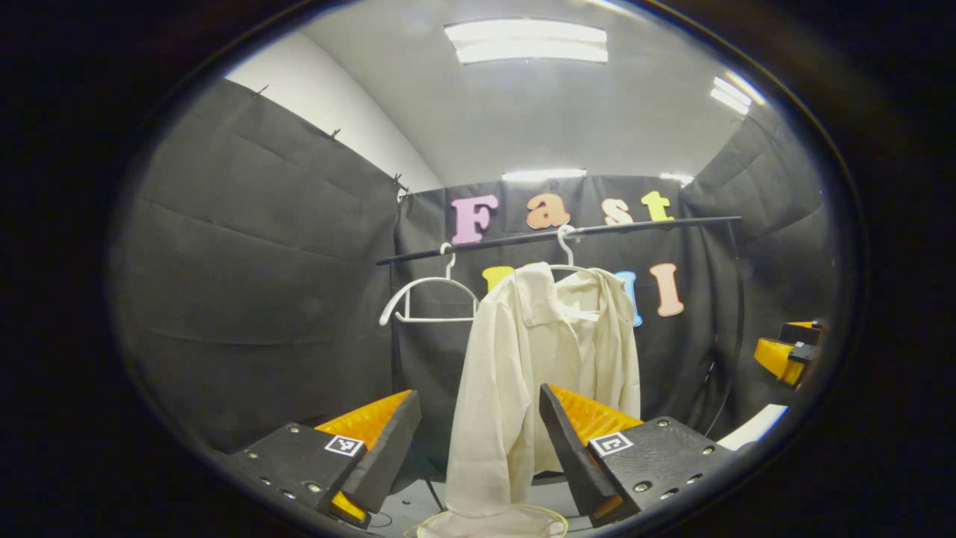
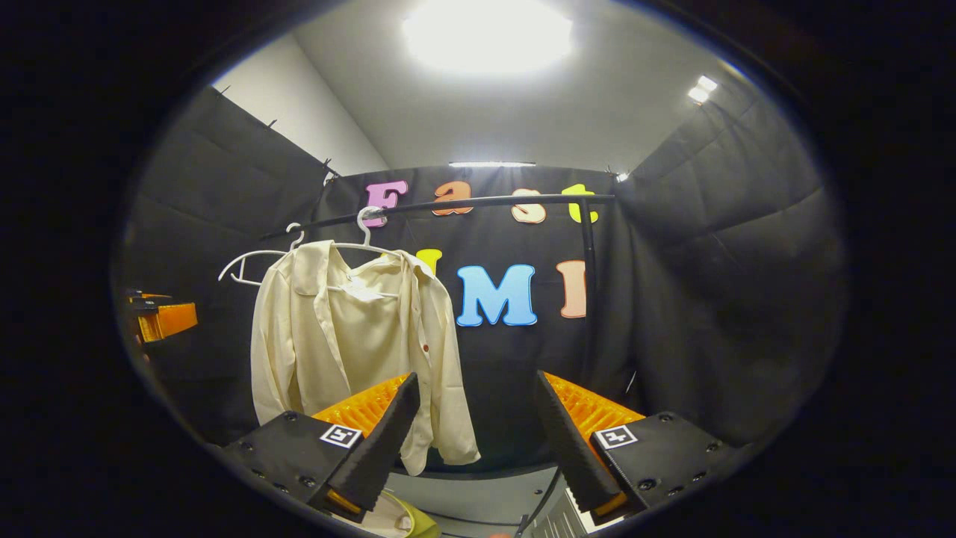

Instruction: Grasp the clothes on the hanger with both hands and then place them into the laundry hamper below.

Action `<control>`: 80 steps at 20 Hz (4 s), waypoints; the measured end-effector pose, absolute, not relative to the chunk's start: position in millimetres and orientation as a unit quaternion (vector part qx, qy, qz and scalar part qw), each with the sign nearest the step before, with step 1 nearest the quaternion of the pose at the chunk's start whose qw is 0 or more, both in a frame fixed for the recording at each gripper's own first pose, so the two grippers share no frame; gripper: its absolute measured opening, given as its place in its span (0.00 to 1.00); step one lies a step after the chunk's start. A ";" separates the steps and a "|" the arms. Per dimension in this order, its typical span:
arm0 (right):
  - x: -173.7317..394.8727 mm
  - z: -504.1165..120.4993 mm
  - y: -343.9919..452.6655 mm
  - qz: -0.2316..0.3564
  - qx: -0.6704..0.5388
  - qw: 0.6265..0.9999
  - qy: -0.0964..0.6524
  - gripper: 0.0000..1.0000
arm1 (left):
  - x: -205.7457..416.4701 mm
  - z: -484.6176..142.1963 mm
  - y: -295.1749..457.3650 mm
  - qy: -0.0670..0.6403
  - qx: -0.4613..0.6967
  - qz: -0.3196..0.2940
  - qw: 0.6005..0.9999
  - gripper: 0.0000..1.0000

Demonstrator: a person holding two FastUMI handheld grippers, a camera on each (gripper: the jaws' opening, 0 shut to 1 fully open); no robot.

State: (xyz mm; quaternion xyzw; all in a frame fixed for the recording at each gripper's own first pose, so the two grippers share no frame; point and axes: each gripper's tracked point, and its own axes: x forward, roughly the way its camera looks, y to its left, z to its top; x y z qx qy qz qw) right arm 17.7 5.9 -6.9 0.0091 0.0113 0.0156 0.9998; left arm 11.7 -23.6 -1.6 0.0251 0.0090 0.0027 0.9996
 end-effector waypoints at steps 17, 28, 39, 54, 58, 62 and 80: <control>174.0 13.4 44.3 0.101 0.037 0.994 0.000 0.98 | 135.9 3.3 -103.5 0.018 0.015 0.011 1.000 0.92; 275.6 11.3 91.3 0.161 0.055 0.985 -0.003 0.97 | 235.3 -21.2 -140.7 0.045 -0.011 0.033 0.998 0.92; 328.1 -7.8 139.0 0.190 0.080 0.978 0.023 0.96 | 268.6 -42.6 -108.5 0.059 0.033 0.120 0.990 0.60; 355.6 6.9 125.4 0.147 0.053 0.988 0.001 0.01 | 265.2 -13.6 -101.2 0.017 0.081 0.088 0.993 0.01; 369.5 27.0 95.1 0.115 0.049 0.992 -0.023 0.01 | 249.8 -5.3 -82.4 0.017 0.084 0.105 0.991 0.00; 373.3 39.6 73.6 0.090 0.048 0.994 -0.038 0.01 | 235.7 10.5 -56.7 0.006 0.102 0.128 0.986 0.00; 429.8 -11.5 40.9 0.058 0.053 0.996 0.034 0.01 | 232.3 -20.2 12.2 0.041 0.075 0.176 0.981 0.01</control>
